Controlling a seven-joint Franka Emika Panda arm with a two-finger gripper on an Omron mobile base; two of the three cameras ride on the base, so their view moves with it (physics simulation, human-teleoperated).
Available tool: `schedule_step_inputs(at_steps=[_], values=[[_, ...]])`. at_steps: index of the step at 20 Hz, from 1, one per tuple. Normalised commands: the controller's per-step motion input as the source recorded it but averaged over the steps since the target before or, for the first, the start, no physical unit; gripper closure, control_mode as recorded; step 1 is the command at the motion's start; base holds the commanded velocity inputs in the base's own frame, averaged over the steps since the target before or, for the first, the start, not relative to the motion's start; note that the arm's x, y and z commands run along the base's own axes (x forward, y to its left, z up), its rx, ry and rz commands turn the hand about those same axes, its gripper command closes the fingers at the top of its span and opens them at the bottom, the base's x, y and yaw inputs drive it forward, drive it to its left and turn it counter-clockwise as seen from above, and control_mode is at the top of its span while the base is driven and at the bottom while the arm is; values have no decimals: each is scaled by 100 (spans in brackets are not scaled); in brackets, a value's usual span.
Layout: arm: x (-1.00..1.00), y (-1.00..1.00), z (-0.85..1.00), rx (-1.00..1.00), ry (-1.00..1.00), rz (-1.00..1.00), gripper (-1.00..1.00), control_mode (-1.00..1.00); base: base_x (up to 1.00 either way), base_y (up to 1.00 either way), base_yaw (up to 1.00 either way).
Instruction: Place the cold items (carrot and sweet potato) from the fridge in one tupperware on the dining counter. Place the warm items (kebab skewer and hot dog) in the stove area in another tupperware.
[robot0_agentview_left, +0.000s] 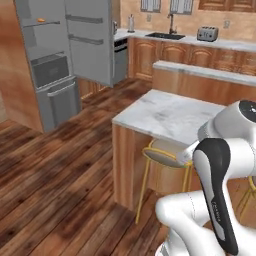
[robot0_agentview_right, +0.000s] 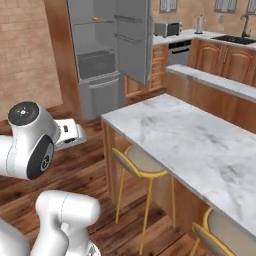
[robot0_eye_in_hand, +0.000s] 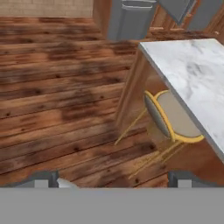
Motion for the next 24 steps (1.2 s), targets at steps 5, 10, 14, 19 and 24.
schedule_step_inputs(at_steps=[5,10,14,19,24], values=[[0,0,0,0,0,0,-100,100,75,72,37],[0,0,0,0,0,0,-100,100,93,67,32],[0,0,0,0,0,0,-100,100,100,49,28],[0,0,0,0,0,0,-100,100,100,18,16],[0,0,0,0,0,0,-100,100,100,1,2]])
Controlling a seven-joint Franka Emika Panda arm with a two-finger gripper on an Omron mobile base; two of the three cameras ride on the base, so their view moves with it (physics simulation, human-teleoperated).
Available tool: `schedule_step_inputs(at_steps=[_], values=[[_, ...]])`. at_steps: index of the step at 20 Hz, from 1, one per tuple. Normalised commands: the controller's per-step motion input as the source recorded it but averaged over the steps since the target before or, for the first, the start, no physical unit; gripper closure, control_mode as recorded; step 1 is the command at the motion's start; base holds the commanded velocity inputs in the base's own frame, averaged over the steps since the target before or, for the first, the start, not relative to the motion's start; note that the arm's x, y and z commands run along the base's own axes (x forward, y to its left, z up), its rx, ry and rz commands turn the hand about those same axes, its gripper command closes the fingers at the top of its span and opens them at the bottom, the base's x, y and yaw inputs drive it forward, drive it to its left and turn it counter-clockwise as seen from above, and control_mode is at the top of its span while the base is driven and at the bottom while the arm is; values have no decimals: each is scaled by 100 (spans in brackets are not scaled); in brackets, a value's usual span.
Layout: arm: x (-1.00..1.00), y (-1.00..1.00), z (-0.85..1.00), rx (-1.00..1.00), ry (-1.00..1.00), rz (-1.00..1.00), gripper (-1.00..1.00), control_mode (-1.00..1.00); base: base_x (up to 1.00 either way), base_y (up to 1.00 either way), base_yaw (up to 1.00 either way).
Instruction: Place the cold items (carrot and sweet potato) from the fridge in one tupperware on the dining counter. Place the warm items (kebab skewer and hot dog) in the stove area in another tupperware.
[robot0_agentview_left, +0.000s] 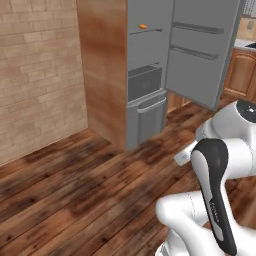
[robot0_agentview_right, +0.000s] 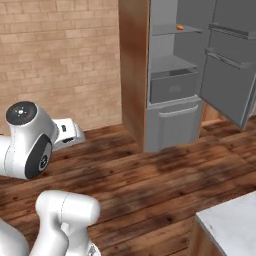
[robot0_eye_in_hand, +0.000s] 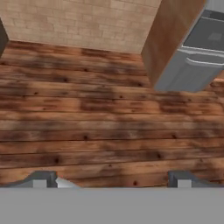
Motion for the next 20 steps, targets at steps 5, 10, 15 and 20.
schedule_step_inputs(at_steps=[5,10,15,20], values=[[0,0,0,0,0,0,-100,100,100,0,0],[0,0,0,0,0,0,-100,100,100,0,-6],[0,0,0,0,0,0,-100,100,100,-6,-1],[0,0,0,0,0,0,-100,100,100,-26,4]])
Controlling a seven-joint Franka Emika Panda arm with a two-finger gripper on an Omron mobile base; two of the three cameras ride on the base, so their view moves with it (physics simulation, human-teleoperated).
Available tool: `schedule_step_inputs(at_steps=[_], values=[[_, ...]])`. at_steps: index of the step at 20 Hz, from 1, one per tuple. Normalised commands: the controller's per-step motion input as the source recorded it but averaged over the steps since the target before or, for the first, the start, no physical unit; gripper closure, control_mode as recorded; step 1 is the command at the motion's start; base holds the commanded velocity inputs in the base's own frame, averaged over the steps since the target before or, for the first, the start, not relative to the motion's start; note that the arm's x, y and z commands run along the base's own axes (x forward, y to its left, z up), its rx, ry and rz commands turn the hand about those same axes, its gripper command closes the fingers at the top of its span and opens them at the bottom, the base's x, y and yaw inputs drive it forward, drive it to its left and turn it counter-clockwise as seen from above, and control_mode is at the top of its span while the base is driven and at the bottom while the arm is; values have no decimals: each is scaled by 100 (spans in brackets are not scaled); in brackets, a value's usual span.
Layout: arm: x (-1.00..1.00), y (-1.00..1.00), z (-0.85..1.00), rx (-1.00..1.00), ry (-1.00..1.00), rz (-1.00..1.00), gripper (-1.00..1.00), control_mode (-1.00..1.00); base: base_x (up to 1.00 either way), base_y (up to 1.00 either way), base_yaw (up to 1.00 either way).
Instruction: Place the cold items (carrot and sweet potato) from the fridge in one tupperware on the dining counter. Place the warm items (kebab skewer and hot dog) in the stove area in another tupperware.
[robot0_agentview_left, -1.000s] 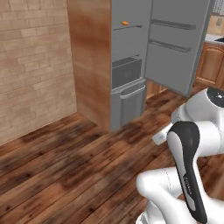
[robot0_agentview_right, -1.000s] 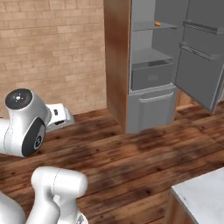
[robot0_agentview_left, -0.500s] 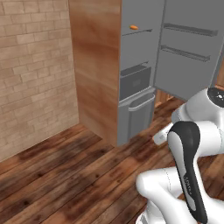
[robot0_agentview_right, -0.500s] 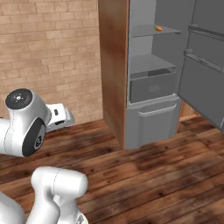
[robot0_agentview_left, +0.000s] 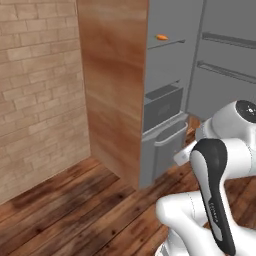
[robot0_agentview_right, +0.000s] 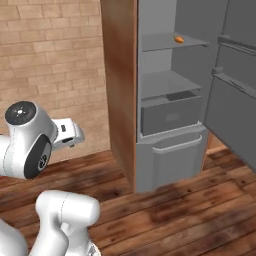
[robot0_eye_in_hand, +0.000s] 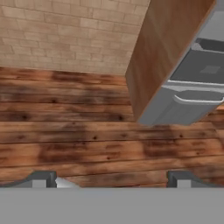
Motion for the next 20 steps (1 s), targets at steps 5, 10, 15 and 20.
schedule_step_inputs(at_steps=[5,10,15,20], values=[[0,0,0,0,0,0,-100,100,100,-49,12],[0,0,0,0,0,0,-100,100,100,-60,16],[0,0,0,0,0,0,-100,100,100,-60,21],[0,0,0,0,0,0,-100,100,99,-56,26]])
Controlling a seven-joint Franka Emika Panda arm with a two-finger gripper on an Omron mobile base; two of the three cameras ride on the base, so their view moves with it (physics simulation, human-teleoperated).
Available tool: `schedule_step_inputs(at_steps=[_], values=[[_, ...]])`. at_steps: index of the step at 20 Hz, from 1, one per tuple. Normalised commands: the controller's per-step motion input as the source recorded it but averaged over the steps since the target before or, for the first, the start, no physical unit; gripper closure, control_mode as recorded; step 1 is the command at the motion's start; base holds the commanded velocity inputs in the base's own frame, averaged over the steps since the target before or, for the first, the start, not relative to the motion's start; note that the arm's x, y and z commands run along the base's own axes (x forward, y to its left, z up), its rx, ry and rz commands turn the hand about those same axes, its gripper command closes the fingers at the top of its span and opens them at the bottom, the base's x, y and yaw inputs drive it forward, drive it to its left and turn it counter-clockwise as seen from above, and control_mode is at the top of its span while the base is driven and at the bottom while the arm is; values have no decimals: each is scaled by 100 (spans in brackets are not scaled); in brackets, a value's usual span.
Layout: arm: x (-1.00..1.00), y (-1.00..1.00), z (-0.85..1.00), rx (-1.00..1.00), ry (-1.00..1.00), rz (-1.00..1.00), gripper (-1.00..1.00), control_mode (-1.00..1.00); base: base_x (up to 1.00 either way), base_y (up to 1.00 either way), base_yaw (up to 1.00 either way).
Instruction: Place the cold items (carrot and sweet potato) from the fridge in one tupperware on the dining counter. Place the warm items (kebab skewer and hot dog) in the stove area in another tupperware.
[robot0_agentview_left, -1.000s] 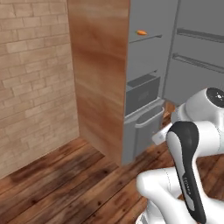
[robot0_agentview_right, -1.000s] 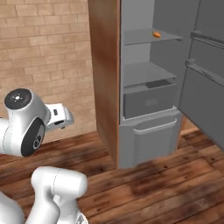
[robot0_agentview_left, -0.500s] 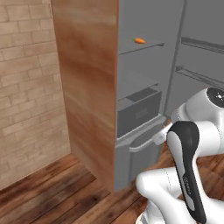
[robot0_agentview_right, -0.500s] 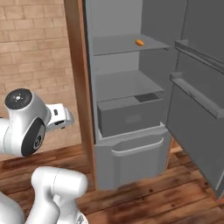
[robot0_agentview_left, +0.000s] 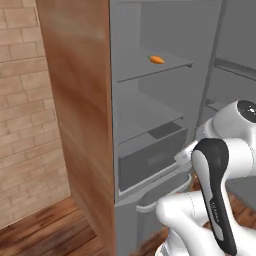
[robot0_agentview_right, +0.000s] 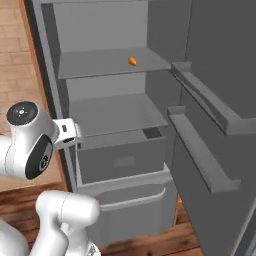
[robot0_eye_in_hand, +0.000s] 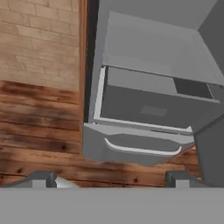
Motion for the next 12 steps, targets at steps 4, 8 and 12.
schedule_step_inputs(at_steps=[4,8,12], values=[[0,0,0,0,0,0,-100,100,92,-54,27],[0,0,0,0,0,0,-100,100,96,-20,23],[0,0,0,0,0,0,-100,100,94,-15,23]])
